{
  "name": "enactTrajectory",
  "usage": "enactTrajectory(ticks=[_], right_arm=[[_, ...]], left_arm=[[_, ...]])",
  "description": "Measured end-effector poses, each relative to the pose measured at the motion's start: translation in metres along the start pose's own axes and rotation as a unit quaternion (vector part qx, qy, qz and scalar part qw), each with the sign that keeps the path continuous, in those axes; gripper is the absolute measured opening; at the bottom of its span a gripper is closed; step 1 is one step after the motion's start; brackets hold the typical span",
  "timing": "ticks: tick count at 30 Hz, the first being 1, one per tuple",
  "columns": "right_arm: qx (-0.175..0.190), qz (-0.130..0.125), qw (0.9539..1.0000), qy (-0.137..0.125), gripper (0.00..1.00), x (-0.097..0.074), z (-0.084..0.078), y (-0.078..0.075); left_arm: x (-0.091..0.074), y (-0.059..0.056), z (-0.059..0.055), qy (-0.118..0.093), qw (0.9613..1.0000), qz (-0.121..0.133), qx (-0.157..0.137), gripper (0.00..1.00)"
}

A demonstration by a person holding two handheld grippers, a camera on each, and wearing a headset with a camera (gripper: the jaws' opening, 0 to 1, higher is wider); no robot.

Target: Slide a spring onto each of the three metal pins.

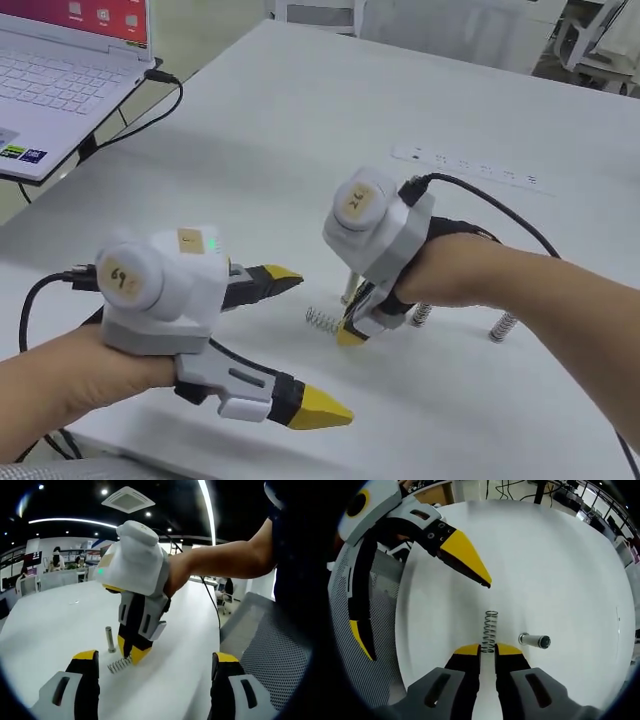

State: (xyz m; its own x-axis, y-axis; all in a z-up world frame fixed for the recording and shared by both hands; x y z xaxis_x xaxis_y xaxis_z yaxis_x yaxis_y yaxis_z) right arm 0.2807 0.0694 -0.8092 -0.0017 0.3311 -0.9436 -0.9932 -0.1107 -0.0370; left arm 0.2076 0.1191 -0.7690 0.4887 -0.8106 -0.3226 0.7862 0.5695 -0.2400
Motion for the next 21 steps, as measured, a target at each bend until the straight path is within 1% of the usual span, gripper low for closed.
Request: enactTrajectory(ticks=[6,9,13,16,21], right_arm=[[-0.008,0.003,1.0000,0.001,0.08,-0.007,-0.002,0.007],[-0.012,0.005,0.9999,0.004,0.08,-0.012,-0.004,0.012],[-0.017,0.016,0.9997,-0.003,0.08,-0.021,-0.004,0.019],[-0.019,0.026,0.9995,-0.008,0.08,-0.030,-0.005,0.025],[-0.030,0.032,0.9990,-0.004,0.08,-0.040,-0.008,0.034]], left_arm=[[0.000,0.001,-0.001,0.003,1.0000,0.000,0.001,0.89],[0.000,0.002,-0.001,0.008,1.0000,0.001,0.006,0.87],[0.000,0.001,-0.002,0.011,0.9999,-0.001,0.012,0.84],[0.000,0.000,-0.003,0.015,0.9997,-0.004,0.017,0.78],[0.002,-0.003,-0.003,0.015,0.9995,-0.011,0.024,0.68]])
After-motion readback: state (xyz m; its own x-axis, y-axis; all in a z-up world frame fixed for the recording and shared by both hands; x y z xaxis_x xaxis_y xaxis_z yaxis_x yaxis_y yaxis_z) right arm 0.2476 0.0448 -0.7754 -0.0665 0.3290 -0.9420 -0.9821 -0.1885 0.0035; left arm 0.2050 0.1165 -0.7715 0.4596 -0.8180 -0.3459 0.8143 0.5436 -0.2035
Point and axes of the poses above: the centre of the closed fingertips' face, and the gripper's own axes: x roughly forward along the fingers, y roughly to its left, z roughly out of its top, the point moved 5 cm from there along -x, roughly backward along the fingers, and after that the axes turned 9 degrees about -x, right-handed, at the moved point
